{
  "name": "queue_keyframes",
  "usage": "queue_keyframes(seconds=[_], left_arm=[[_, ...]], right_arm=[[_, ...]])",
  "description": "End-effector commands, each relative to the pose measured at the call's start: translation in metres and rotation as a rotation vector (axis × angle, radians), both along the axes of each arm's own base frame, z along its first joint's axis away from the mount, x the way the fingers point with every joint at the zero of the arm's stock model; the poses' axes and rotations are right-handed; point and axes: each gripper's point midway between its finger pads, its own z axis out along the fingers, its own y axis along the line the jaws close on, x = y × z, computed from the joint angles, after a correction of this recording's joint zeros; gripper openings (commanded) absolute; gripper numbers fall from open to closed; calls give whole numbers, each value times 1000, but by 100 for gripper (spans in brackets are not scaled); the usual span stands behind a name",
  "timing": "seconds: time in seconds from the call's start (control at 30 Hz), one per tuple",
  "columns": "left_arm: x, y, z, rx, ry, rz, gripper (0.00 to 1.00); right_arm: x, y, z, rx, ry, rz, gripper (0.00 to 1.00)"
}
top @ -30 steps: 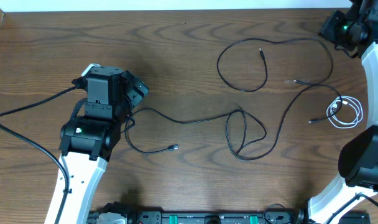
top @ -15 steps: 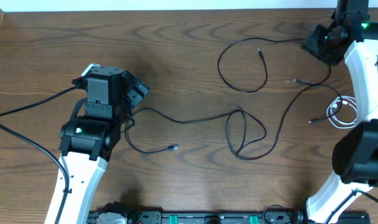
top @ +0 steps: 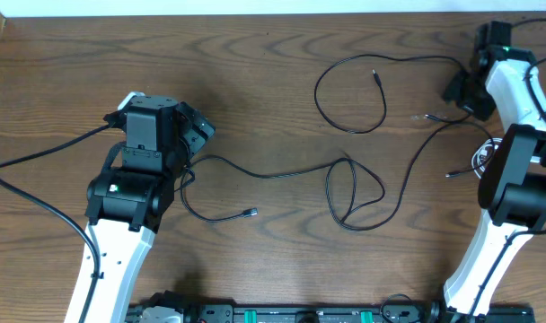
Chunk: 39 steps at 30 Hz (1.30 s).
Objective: Untangle cables
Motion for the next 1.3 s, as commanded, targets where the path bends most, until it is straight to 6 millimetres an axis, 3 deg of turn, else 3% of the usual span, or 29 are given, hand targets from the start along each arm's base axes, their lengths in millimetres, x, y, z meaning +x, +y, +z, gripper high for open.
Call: queue_keyframes(seconds=[0.0, 0.17, 0.37, 0.43, 0.57, 0.77, 0.83, 0.93, 1.1, 1.27], left_arm=[[2, 2, 4, 9, -9, 3, 90], [2, 2, 4, 9, -9, 3, 90], [2, 2, 4, 9, -9, 3, 90], [2, 2, 4, 9, -9, 3, 90], [2, 2, 4, 9, -9, 3, 90], [2, 2, 4, 9, -9, 3, 90], [2, 2, 4, 9, -9, 3, 90], [2, 2, 4, 9, -9, 3, 90], [2, 2, 4, 9, -9, 3, 90], [2, 2, 4, 9, -9, 3, 90]], right_arm=[[-8, -18, -14, -25, 40, -16, 63], [-15, -33, -36, -13, 75, -49, 58], [-20, -25, -77, 46, 130, -36, 50], [-20, -21, -85, 70, 133, -33, 42], [-24, -15, -96, 109, 154, -28, 3], [-24, -4, -95, 168, 151, 2, 1], [-15, 6, -85, 230, 105, 19, 1], [5, 17, -54, 288, -5, 54, 1], [29, 29, 21, 310, -194, 111, 1], [31, 43, 90, 280, -309, 161, 1]])
